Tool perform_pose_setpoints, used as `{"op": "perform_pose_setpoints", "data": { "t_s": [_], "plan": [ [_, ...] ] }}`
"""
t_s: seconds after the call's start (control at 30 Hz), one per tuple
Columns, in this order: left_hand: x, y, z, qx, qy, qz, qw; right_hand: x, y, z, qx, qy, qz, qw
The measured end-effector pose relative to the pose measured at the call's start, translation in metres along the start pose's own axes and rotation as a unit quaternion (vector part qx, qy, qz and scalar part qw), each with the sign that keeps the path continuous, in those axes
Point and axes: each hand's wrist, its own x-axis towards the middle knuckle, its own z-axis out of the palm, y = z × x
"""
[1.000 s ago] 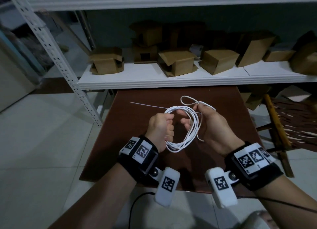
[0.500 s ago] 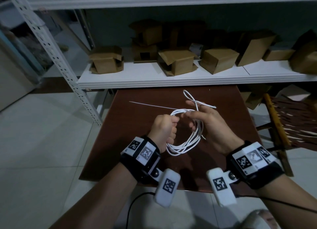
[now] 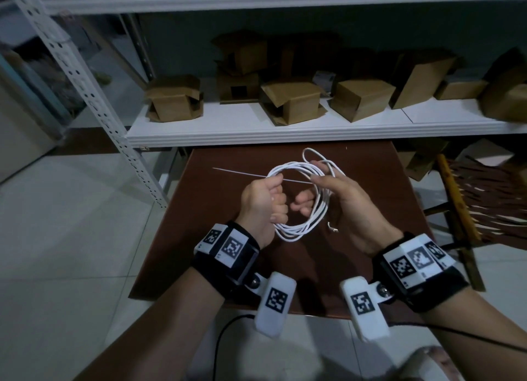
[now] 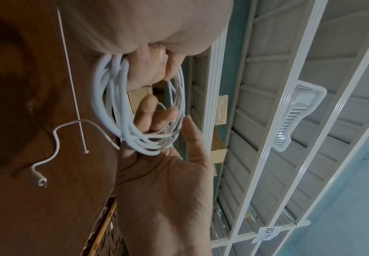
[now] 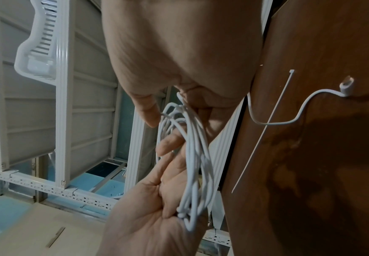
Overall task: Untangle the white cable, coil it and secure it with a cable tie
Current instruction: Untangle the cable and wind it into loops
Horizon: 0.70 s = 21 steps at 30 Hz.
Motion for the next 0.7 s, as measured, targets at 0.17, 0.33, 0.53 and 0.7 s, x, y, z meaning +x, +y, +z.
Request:
{"op": "perform_pose_setpoints", "data": {
  "t_s": [0.17,0.33,0.53,0.7],
  "plan": [
    [0.0021,0.0009,-0.0014,-0.044,-0.013,-0.014,0.999,-0.0017,-0.0049,-0.0021,0.007,-0.004,-0.038,0.999],
    [0.0038,-0.0007,-0.0030,-0.050,-0.009,-0.020,0.999,-0.0019,-0.0042,-0.0046,0.012,-0.012,-0.058,0.998],
    [0.0060,-0.0006,-0.0049,-0.045,-0.003,-0.011,0.999,-0.0012,-0.0042,-0.0069,0.032,-0.022,-0.028,0.999],
    [0.0038,-0.0059,0.0013,-0.041,-0.012,-0.021,0.999,-0.0006,-0.0023,-0.0060,-0.008,-0.053,-0.011,0.998]
  ]
}}
